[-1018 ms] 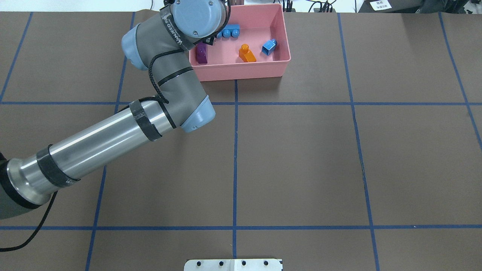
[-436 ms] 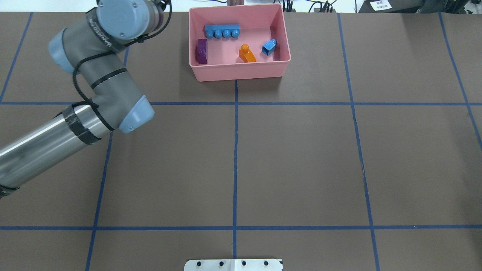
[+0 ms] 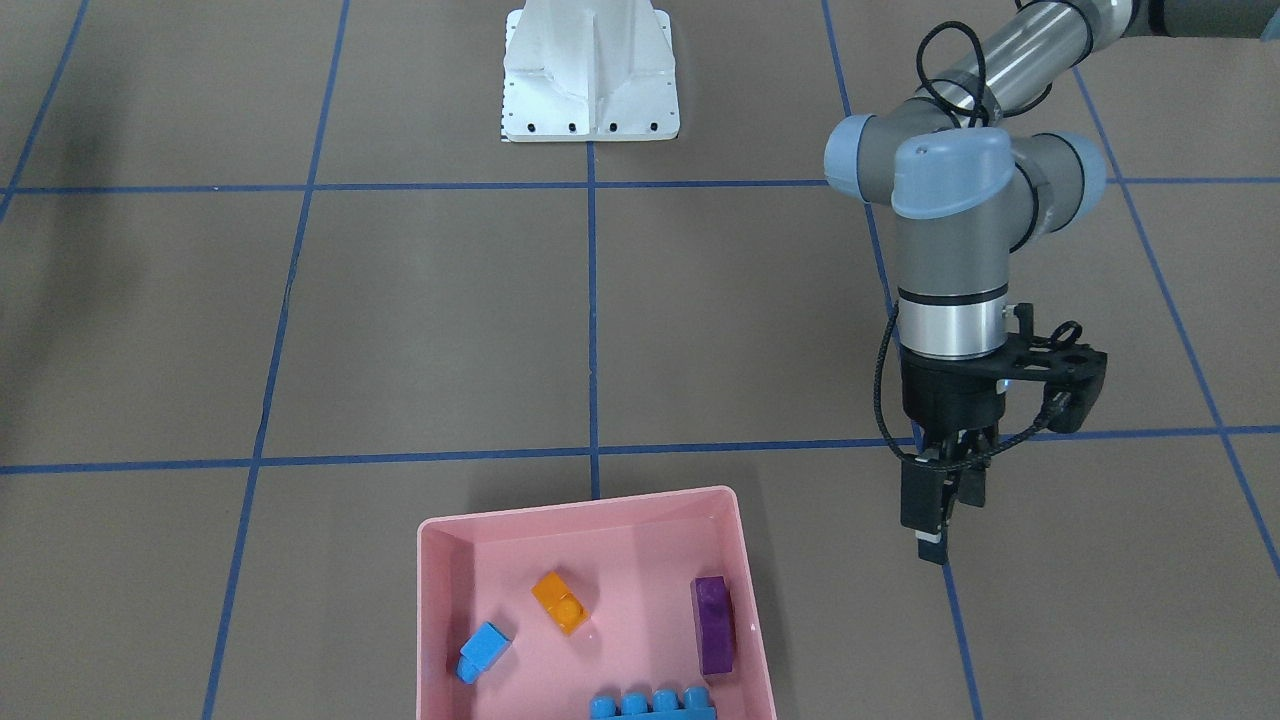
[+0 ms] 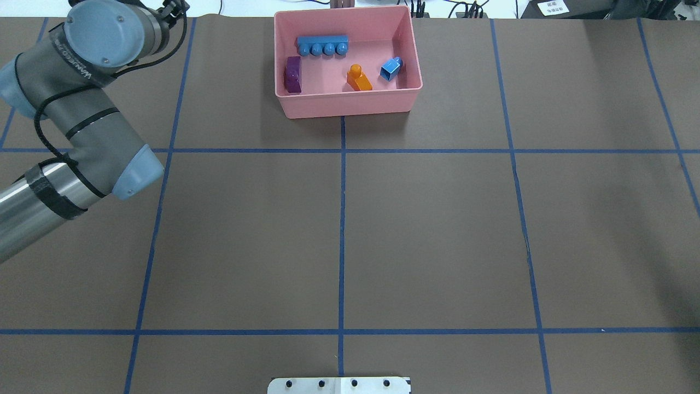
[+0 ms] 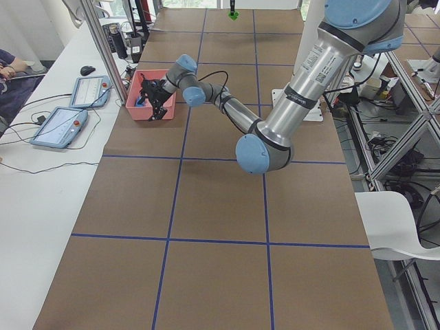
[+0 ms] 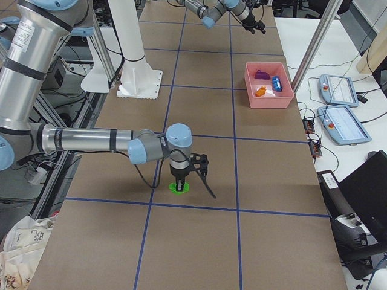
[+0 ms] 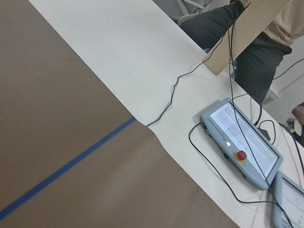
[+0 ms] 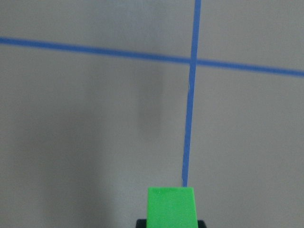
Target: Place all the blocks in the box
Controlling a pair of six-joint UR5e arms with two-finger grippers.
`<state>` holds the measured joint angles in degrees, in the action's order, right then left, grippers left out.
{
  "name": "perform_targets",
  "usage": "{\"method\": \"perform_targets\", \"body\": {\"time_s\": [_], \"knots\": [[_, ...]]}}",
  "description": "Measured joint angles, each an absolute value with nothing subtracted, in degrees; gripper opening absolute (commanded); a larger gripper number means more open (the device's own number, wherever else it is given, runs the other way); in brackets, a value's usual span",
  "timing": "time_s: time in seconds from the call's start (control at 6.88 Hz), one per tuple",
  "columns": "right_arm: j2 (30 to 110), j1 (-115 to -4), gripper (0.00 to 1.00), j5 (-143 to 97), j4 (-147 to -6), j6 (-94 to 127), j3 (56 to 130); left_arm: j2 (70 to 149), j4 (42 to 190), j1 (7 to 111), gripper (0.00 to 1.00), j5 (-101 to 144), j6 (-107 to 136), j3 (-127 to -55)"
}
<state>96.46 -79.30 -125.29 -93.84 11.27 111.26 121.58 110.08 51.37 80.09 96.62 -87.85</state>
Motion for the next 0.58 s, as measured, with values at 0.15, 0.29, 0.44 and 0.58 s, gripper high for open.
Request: {"method": "perform_targets", "body": {"time_s": [0.15,0.29,0.44,0.58], "knots": [[86.93,-79.97,0.0,-124.36,-102.67,10.23,111.0,118.64,110.06,52.51,1.0,80.13,91.11,-88.01],[77.96,-79.37,0.0,-123.79,-110.05,9.98,110.23,115.97,110.02,53.48,1.0,80.17,84.26,-88.02],[69.02,-77.91,0.0,-123.67,-115.31,10.2,107.8,113.73,109.98,54.52,1.0,80.28,76.6,-88.0],[59.8,-76.17,0.0,-123.79,-118.33,10.8,103.0,111.18,110.0,55.5,1.0,81.65,68.91,-88.11]]}}
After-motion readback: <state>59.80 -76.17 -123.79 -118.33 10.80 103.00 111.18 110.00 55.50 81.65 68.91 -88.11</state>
